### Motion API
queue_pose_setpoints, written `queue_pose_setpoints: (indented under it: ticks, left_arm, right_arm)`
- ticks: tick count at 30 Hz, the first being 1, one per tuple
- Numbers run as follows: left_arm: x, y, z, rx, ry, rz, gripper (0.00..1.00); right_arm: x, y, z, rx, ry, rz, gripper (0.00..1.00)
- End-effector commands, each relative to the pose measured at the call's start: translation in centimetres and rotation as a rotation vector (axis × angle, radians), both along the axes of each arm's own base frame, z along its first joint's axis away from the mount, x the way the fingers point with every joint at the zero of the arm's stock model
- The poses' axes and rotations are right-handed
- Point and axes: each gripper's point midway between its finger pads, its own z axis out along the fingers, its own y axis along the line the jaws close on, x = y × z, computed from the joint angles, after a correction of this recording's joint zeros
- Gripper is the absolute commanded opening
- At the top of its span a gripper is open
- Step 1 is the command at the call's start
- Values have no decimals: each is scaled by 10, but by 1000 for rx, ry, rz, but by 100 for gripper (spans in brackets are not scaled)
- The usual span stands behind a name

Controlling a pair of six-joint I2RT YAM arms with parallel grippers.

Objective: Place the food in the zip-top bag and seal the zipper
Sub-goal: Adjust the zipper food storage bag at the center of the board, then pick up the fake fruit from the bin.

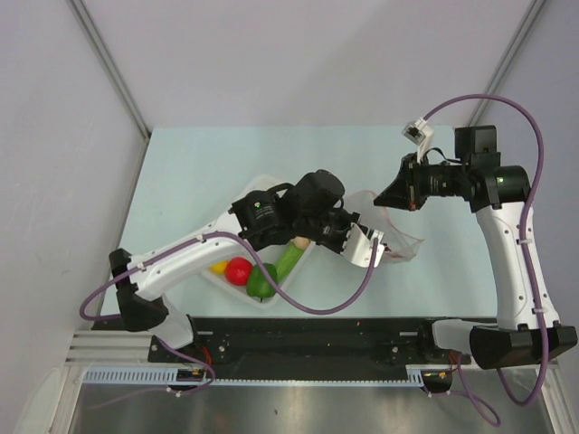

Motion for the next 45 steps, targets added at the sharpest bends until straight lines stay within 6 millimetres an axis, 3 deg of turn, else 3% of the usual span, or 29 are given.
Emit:
queue_pose_setpoints:
  ticks: [1,3,5,6,7,9,11,12,13,14,16,18,23,28,33,34,36,41,45]
  left_arm:
    - [-6,14,15,-47,20,17,0]
    - [-5,20,9,-48,31,29,1]
    - [-4,24,7,-66,56,47,13]
    - [1,27,8,-79,74,67,35]
    - [-2,31,19,-127,114,82,49]
    - [6,41,26,-175,174,120,67]
    - [1,51,47,-276,279,139,74]
    - [14,63,54,-318,309,194,81]
    - [16,65,55,-366,386,222,83]
    - [16,77,69,-421,385,241,85]
    - [38,95,61,-478,416,353,91]
    - [60,119,55,-509,409,457,92]
    - [97,162,-9,-395,469,586,91]
    - [90,184,-77,-196,571,637,91]
    - [68,194,-117,-69,687,659,91]
    - [71,199,-128,-42,695,702,90]
    - [79,200,-133,-52,684,748,88]
    - [119,186,-128,-137,525,699,94]
    - [134,182,-174,34,438,533,89]
  right_arm:
    - [3,1,-1,14,-13,1,0]
    - [5,-1,-4,11,-10,-13,0]
    - [7,-3,-6,26,17,-23,0]
    - [7,-3,-5,33,21,-26,0]
    - [8,-5,-4,46,29,-35,0]
    - [11,-6,-3,68,54,-52,0]
    - [14,-7,-2,104,92,-67,0]
    - [14,-7,-2,118,108,-72,0]
    - [15,-4,-1,137,109,-63,0]
    - [15,-3,0,159,142,-77,0]
    - [17,-1,0,190,139,-78,0]
    - [17,1,-5,222,193,-97,0]
    - [28,6,-8,238,197,-129,0]
    - [30,12,-13,238,209,-135,0]
    - [33,15,-15,228,201,-132,0]
    - [33,17,-15,224,195,-128,0]
    - [35,17,-18,218,197,-135,0]
    - [36,18,-21,204,190,-126,0]
    - [39,17,-25,184,184,-128,0]
